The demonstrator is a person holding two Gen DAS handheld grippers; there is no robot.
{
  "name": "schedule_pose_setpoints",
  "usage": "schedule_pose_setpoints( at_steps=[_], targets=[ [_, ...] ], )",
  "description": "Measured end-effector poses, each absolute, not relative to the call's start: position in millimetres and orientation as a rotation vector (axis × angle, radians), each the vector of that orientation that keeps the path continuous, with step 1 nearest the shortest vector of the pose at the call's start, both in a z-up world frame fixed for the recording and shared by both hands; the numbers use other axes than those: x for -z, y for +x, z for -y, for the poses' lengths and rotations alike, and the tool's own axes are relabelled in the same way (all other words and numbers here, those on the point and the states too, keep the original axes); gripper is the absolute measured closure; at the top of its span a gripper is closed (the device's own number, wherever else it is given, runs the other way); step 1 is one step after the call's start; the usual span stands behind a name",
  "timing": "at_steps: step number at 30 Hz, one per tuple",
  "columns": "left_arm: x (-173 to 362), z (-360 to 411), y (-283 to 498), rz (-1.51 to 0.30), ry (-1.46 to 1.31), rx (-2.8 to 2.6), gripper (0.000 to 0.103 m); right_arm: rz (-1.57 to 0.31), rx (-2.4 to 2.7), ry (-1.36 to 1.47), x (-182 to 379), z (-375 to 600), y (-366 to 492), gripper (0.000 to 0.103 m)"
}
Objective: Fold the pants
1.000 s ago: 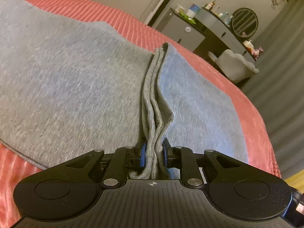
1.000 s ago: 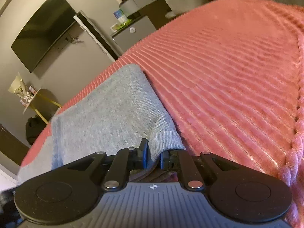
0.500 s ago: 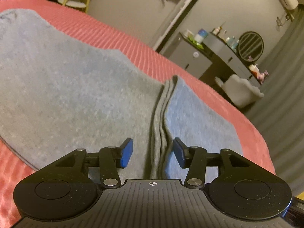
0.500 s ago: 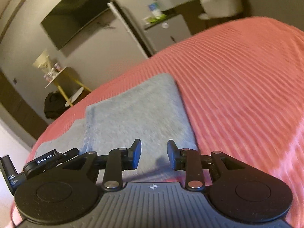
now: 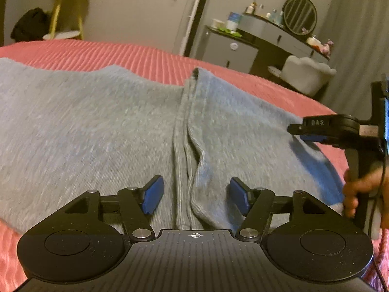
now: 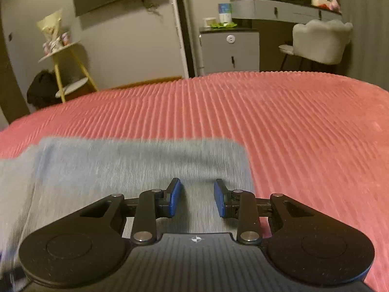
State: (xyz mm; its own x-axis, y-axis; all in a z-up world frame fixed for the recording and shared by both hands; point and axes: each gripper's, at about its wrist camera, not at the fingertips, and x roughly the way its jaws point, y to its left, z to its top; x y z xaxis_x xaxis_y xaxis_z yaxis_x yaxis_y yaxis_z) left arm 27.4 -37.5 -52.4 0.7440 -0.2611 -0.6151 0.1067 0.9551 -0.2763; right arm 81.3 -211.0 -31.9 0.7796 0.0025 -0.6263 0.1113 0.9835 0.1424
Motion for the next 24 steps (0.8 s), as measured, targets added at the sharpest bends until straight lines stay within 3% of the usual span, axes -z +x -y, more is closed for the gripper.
schedule_pose_setpoints(
  at_steps=[4, 8, 10, 12, 13, 14, 15, 17, 19, 20, 24],
  targets=[
    [48, 26, 35, -0.713, -0.305, 0.219, 0.036, -0.678, 0.033, 0.206, 36, 214, 76, 0.068],
    [43, 20, 52, -0.736, -0.334, 0.234, 0.058, -0.681, -0.003, 0.216, 42, 214, 16, 0.066],
    [42, 18, 67, -0.781, -0.391, 0.264, 0.054, -0.698, 0.007, 0.231, 36, 215, -9, 0.062],
    [44, 18, 82, -0.84, -0.441, 0.311, 0.037, -0.737, 0.0, 0.329, 28, 220, -25, 0.04],
    [45, 17, 90, -0.863, -0.46, 0.334, 0.035, -0.735, -0.026, 0.394, 26, 224, -29, 0.019],
    [47, 14, 97, -0.879, -0.486, 0.353, 0.031, -0.714, -0.065, 0.454, 26, 228, -33, 0.011],
    [48, 12, 103, -0.893, -0.515, 0.373, 0.025, -0.676, -0.116, 0.494, 28, 232, -36, 0.011],
    [54, 6, 115, -0.917, -0.605, 0.393, 0.026, -0.625, -0.174, 0.527, 33, 239, -34, 0.011],
    [58, 1, 122, -0.929, -0.683, 0.38, 0.053, -0.6, -0.165, 0.549, 37, 246, -28, 0.011],
    [63, 0, 126, -0.955, -0.699, 0.363, 0.087, -0.583, -0.165, 0.569, 37, 250, -25, 0.011],
    [64, -3, 126, -0.974, -0.746, 0.35, 0.088, -0.514, -0.186, 0.65, 37, 268, -16, 0.011]
  ],
)
